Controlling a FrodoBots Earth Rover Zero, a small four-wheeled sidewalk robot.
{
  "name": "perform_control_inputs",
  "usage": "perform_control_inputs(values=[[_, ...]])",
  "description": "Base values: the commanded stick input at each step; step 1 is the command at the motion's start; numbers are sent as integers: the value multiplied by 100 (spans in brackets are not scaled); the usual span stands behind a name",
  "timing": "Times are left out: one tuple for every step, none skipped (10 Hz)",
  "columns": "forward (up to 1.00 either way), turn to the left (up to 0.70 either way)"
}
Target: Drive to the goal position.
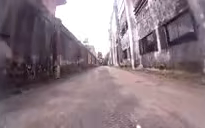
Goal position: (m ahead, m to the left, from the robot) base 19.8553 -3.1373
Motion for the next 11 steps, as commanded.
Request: perform_control_inputs(values=[[100, 3], [100, 3], [100, 3], [100, 3], [100, 3], [100, 3], [100, 3], [100, 3], [100, -12], [100, -36], [100, -37]])
